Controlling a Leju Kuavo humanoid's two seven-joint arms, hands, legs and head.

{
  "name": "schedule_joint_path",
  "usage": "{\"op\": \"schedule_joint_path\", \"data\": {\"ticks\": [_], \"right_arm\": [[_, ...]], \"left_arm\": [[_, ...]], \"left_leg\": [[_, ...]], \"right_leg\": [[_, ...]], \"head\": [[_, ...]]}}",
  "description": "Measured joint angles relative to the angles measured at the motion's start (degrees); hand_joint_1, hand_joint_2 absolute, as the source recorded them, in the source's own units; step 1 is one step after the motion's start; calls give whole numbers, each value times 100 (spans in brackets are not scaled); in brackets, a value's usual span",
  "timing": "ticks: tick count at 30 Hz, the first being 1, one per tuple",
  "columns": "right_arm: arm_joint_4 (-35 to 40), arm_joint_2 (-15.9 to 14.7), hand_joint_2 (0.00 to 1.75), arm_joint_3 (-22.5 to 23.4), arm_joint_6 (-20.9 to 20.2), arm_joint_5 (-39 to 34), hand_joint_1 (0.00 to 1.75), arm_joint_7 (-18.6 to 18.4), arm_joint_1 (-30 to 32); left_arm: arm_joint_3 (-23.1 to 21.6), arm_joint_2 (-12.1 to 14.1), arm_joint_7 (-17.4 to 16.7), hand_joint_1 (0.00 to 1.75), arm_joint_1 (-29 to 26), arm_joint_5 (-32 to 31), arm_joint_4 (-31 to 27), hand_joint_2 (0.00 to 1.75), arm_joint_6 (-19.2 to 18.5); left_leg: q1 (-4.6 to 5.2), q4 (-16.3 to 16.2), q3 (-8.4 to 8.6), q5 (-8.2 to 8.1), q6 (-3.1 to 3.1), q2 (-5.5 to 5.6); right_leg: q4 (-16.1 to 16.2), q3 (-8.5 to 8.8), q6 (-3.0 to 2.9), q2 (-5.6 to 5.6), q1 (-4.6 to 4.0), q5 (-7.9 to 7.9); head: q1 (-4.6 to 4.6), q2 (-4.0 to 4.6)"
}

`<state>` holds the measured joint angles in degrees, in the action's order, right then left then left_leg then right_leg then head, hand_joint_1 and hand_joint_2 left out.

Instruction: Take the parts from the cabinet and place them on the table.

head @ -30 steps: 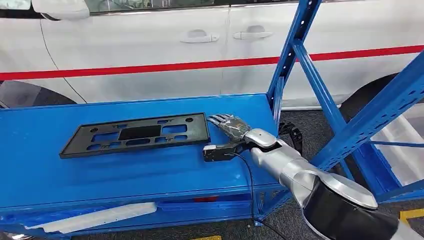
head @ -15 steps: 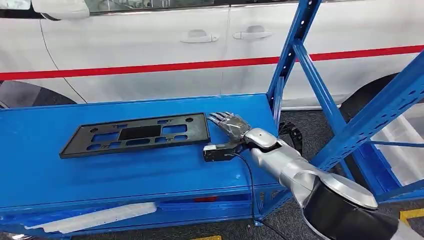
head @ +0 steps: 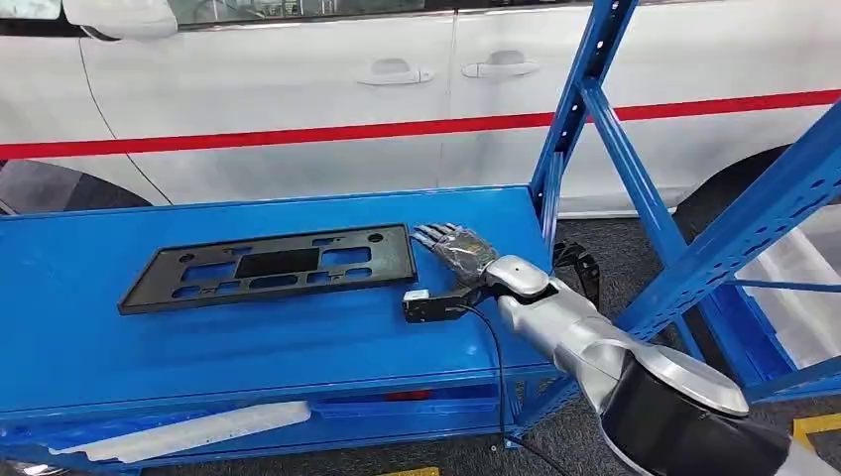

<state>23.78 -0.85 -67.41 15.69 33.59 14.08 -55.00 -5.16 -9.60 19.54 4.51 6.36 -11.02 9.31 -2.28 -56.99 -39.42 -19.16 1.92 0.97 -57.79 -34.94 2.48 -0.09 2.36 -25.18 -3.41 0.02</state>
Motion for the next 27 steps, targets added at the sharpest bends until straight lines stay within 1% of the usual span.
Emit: {"op": "schedule_joint_path", "data": {"ticks": [8,18,23,27], "right_arm": [[0,-2,175,0,157,7,0,17,-3],[2,4,175,0,315,41,0,-87,-2],[7,120,175,0,293,164,0,-201,-6],[7,230,175,0,238,247,0,-225,-16]], "left_arm": [[0,0,-11,0,3,0,0,0,7],[0,-9,-22,0,5,-22,0,0,2],[0,-11,-13,0,13,-24,0,0,-13],[4,-11,125,0,27,81,0,0,-39]], "left_leg": [[0,0,4,-1,1,-2],[0,0,16,-3,-1,-7],[0,0,30,-3,-1,-11],[0,1,36,-3,-1,-22]], "right_leg": [[0,1,0,-1,0,0],[1,9,0,-4,0,1],[1,21,-1,-8,-1,1],[1,22,-2,-18,-1,2]], "head": [[0,0],[0,0],[0,0],[0,0]]}}
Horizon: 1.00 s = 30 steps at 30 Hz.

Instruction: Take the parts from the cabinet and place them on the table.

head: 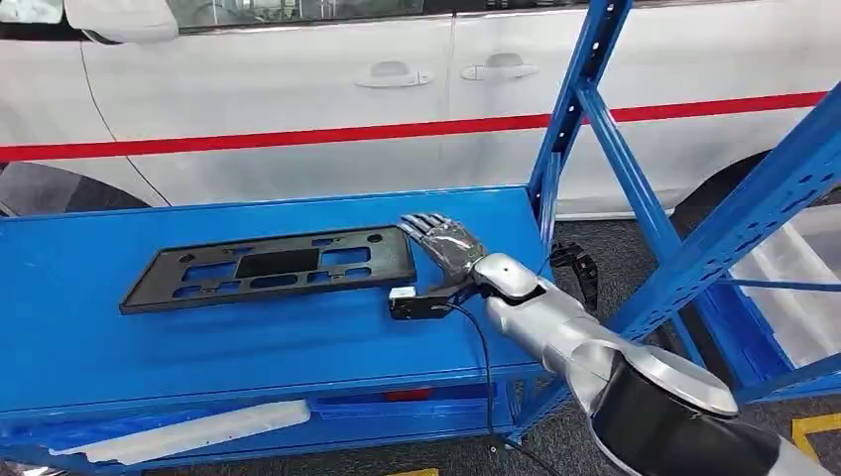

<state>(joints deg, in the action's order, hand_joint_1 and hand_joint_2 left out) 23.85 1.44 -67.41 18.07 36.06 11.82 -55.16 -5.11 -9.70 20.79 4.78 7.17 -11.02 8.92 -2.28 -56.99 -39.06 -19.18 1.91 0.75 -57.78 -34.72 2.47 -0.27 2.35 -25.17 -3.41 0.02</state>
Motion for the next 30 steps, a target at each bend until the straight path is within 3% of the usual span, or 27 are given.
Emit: {"op": "schedule_joint_path", "data": {"ticks": [10,12,20,30], "right_arm": [[-2,113,175,0,-52,98,0,-98,-3],[-26,468,175,-11,-324,319,0,-282,-56],[-138,1051,175,-120,-442,616,0,-483,-72],[-254,1228,175,-173,-444,680,0,-586,-75]], "left_arm": [[76,-4,85,0,20,68,0,0,-85],[94,-33,0,0,36,-2,0,0,-98],[94,-72,-20,0,83,-11,0,0,-120],[94,-83,-114,0,64,-66,0,0,-87]], "left_leg": [[0,0,3,0,0,-14],[0,1,3,-1,1,-26],[-1,1,-3,-2,2,-28],[-1,1,-6,-5,6,-27]], "right_leg": [[0,0,-1,-11,0,2],[-1,-5,-4,-21,-1,4],[-1,-12,-6,-21,-2,2],[-1,-15,-5,-20,-1,1]], "head": [[0,0],[0,0],[0,0],[0,0]]}}
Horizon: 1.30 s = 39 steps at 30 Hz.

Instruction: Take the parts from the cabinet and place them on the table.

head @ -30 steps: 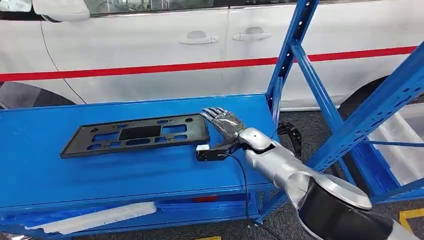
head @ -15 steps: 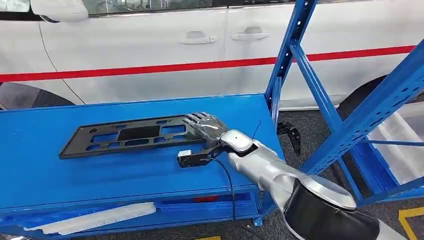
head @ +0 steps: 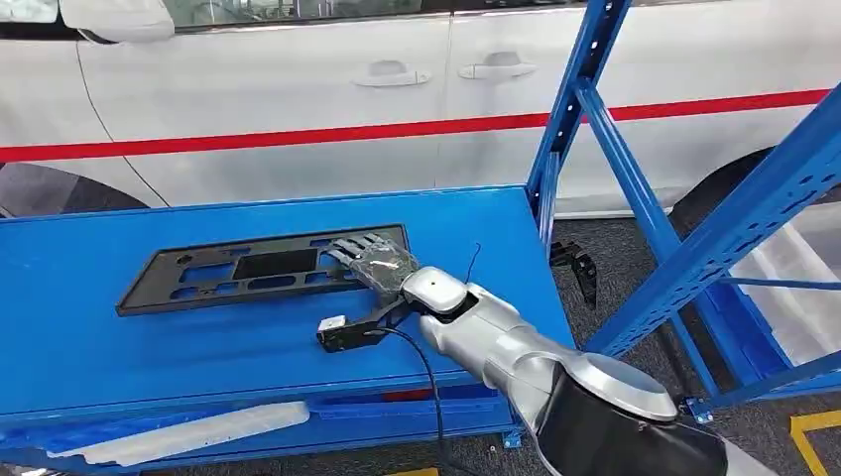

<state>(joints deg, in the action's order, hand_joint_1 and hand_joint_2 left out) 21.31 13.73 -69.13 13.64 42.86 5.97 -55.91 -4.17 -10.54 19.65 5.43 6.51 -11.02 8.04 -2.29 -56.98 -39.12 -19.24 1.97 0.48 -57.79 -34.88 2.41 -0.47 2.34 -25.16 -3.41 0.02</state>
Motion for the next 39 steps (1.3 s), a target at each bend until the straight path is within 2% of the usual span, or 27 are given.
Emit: {"op": "schedule_joint_path", "data": {"ticks": [11,16,22,23,24,26,39], "right_arm": [[-70,-39,175,0,129,11,0,-15,62],[-68,-63,175,2,315,54,0,-52,132],[-66,-74,175,7,315,157,0,-66,144],[-66,-74,175,9,308,164,45,-66,144],[-66,-74,175,13,299,173,166,-63,144],[-66,-74,175,17,288,192,175,-48,157],[-35,-90,175,107,258,295,175,138,184]], "left_arm": [[-2,0,-11,0,-7,-50,0,0,-2],[-2,0,-41,0,-4,-68,0,0,-7],[-2,-2,-92,0,-5,-63,0,0,-11],[-2,-2,-98,0,-5,-55,0,0,-11],[-2,-2,-105,0,-5,-50,0,0,-11],[-2,-2,-114,0,-4,-46,0,0,-11],[-2,-2,-118,0,-15,-4,0,0,35]], "left_leg": [[0,0,2,0,0,0],[0,0,5,0,0,-1],[0,0,7,0,0,-1],[0,0,7,0,0,-1],[0,0,7,0,0,-1],[0,0,7,0,0,-1],[0,0,5,-3,0,-1]], "right_leg": [[0,-1,0,-1,0,0],[0,2,0,-2,0,0],[0,4,0,-2,0,0],[0,4,0,-2,0,1],[0,5,0,-1,0,1],[0,5,0,-1,0,1],[0,5,-1,0,1,-4]], "head": [[0,0],[0,0],[0,0],[0,0],[0,0],[0,0],[0,0]]}}
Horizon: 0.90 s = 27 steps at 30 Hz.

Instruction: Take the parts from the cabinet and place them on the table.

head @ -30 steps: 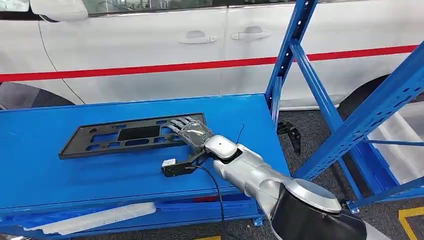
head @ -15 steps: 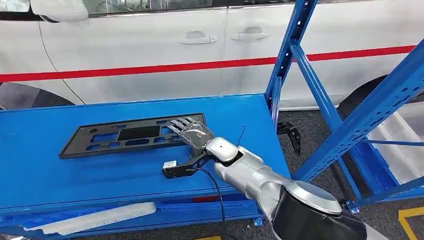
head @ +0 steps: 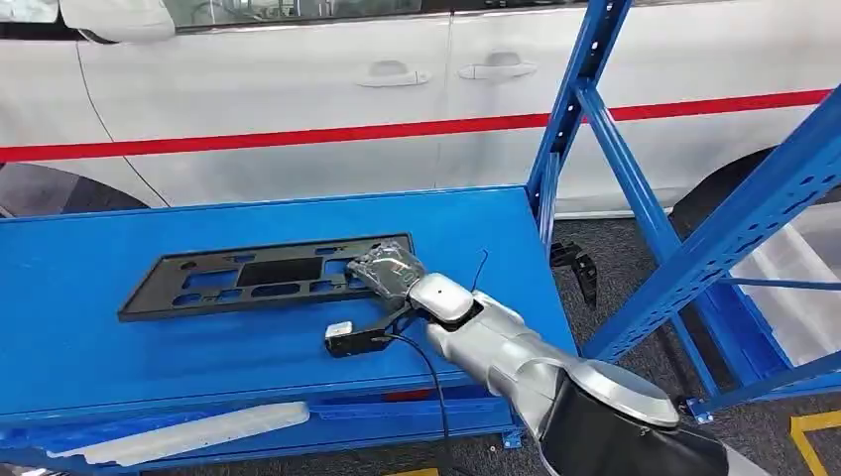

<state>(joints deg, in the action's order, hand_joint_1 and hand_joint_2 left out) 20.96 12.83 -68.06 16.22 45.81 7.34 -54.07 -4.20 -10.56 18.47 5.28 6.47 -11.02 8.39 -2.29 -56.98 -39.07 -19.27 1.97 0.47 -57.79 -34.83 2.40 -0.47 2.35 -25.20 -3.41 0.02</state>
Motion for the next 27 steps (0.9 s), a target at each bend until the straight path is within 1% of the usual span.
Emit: {"op": "schedule_joint_path", "data": {"ticks": [21,27], "right_arm": [[22,-15,175,37,11,168,175,46,-3],[59,-39,175,63,20,225,175,74,-16]], "left_arm": [[0,-7,24,0,-3,-28,0,0,4],[2,-4,85,0,-2,4,0,0,-46]], "left_leg": [[0,0,2,-4,2,0],[0,0,2,-4,2,0]], "right_leg": [[0,2,-2,0,0,-3],[0,2,-2,0,0,-3]], "head": [[0,0],[0,0]]}}
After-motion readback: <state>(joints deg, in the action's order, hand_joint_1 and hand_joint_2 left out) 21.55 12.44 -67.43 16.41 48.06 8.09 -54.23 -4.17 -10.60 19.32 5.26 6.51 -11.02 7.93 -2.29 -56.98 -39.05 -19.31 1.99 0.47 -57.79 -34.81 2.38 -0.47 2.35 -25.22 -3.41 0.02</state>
